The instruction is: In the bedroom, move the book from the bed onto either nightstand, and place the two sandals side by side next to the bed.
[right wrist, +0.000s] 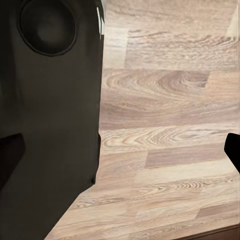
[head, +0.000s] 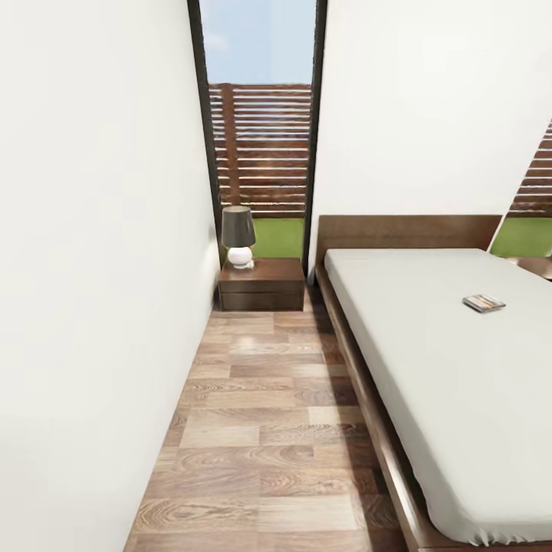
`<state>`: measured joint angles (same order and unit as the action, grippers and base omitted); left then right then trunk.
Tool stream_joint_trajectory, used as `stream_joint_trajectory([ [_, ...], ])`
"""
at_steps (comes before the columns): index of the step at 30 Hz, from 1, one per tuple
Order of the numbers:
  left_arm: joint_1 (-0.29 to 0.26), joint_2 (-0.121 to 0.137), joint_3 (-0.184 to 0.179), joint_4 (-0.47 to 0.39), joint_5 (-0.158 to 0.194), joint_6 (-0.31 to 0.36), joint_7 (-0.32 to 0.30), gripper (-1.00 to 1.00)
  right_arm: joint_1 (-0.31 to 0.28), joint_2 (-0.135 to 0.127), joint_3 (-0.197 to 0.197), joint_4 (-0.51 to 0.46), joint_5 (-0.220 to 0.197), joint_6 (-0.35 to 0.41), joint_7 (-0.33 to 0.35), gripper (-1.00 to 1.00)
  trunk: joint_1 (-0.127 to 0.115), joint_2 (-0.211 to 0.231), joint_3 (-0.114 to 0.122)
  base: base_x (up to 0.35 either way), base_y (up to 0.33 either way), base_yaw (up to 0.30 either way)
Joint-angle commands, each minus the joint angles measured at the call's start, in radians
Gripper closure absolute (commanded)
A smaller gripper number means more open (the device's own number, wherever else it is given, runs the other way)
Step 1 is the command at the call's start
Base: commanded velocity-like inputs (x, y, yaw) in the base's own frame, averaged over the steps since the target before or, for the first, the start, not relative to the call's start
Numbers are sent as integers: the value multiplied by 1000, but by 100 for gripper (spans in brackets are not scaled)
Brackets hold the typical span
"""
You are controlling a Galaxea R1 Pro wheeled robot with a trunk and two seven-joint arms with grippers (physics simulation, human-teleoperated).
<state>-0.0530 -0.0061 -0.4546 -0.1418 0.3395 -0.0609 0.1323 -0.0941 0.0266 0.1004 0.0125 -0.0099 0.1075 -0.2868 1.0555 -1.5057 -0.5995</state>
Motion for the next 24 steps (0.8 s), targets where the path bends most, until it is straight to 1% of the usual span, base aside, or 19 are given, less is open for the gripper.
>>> stream_joint_trajectory([
  [1, -1, 0, -9, 1, 9, -4, 4, -100, -1, 1, 8, 1, -1, 5, -3, -100, 0, 0, -1, 151, 0, 0],
  [24, -1, 0, -9, 1, 9, -4, 4, -100, -1, 0, 8, 1, -1, 5, -3, -100, 0, 0, -1, 126, 0, 0],
])
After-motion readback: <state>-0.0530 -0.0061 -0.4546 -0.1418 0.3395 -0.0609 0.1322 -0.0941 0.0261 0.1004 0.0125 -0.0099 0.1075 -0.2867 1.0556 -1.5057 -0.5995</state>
